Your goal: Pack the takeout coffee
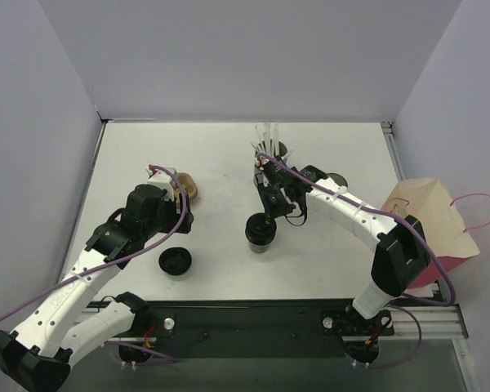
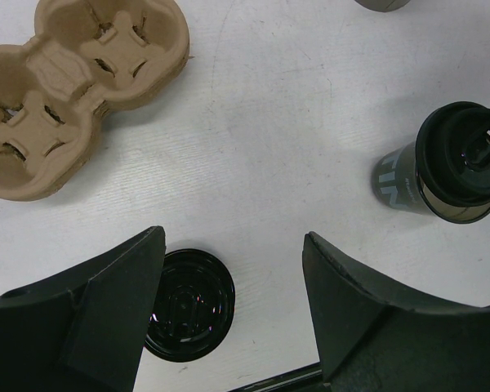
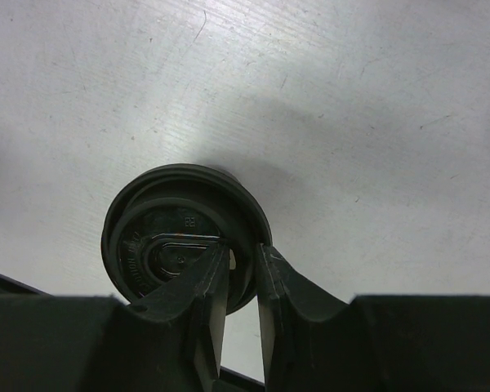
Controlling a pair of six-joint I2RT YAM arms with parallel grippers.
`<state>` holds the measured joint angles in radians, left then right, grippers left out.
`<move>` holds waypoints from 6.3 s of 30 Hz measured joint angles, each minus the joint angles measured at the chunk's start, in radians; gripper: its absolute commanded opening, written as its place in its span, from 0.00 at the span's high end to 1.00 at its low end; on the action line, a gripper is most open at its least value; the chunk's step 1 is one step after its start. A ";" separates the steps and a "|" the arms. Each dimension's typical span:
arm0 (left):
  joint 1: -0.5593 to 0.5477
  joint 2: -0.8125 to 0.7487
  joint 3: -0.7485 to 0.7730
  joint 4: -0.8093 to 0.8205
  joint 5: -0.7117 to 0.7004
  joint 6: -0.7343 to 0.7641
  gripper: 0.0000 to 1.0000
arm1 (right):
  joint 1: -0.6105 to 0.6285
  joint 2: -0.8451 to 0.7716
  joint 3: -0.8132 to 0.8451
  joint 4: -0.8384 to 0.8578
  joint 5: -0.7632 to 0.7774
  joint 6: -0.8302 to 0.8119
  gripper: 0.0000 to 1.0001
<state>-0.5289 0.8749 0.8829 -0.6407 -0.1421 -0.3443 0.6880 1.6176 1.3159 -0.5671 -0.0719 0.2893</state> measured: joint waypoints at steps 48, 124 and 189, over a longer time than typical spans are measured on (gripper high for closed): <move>0.000 0.009 0.000 0.000 0.000 0.000 0.22 | 0.125 -0.022 -0.013 -0.074 0.117 -0.002 0.67; -0.195 0.341 -0.254 0.663 0.294 -0.365 0.25 | -0.026 -0.335 -0.537 0.473 -0.153 0.283 0.70; -0.249 0.539 -0.177 0.786 0.382 -0.373 0.31 | 0.048 -0.449 -0.656 0.562 0.006 0.425 0.71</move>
<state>-0.7784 1.4139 0.7055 0.1455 0.2401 -0.7177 0.7364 1.1683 0.6598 -0.0051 -0.0662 0.7139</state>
